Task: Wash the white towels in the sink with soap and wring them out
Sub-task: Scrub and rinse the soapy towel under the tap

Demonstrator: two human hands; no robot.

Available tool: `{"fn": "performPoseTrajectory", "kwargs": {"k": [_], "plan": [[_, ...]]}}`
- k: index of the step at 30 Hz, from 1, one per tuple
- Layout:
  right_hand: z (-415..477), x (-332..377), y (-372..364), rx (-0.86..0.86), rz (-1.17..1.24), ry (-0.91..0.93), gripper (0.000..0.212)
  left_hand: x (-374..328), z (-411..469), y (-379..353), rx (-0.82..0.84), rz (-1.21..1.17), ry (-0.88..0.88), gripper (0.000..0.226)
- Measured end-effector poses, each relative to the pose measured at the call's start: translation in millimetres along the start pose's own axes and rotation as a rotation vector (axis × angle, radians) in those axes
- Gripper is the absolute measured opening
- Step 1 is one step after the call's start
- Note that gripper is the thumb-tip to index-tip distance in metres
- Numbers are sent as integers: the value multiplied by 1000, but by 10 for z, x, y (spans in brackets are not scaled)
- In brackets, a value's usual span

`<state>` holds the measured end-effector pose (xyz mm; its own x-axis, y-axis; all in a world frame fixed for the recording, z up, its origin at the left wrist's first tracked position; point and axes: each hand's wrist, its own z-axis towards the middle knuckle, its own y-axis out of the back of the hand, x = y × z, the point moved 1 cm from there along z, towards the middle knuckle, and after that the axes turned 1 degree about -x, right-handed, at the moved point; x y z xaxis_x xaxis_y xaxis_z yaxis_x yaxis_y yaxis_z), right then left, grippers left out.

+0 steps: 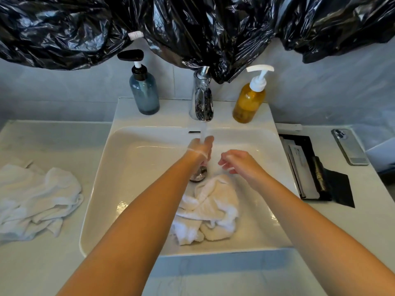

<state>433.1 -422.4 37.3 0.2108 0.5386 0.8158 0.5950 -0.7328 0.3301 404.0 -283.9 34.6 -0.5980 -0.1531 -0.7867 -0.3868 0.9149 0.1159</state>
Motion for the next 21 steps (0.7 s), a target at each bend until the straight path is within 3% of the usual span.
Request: {"fn": "performPoseTrajectory", "kwargs": {"k": [3, 7, 9, 11, 15, 16, 18, 20, 21], "plan": [[-106, -150, 58, 218, -147, 61, 10, -15, -31, -67, 79, -133, -89, 40], [-213, -293, -65, 497, -497, 143, 68, 98, -69, 46, 106, 13, -173, 33], [-219, -345, -114, 488, -685, 200, 69, 216, -118, 186, 137, 137, -192, 24], [-212, -303, 21, 414, -718, 192, 51, 363, -189, 377, 186, 386, -266, 9], [-257, -241, 500, 313, -1074, -23, 46, 672, -361, 742, 334, 685, -276, 6], [-304, -196, 565, 277, -1233, -63, 47, 745, -419, 782, 386, 738, -251, 14], [-360, -120, 511, 165, -1457, 20, 55, 876, -529, 778, 441, 824, -242, 56], [-429, -48, 291, 213, -1308, 201, 73, 973, -590, 676, 404, 984, -281, 89], [-478, -32, 139, 307, -1170, 227, 82, 994, -611, 607, 375, 1072, -304, 94]]}}
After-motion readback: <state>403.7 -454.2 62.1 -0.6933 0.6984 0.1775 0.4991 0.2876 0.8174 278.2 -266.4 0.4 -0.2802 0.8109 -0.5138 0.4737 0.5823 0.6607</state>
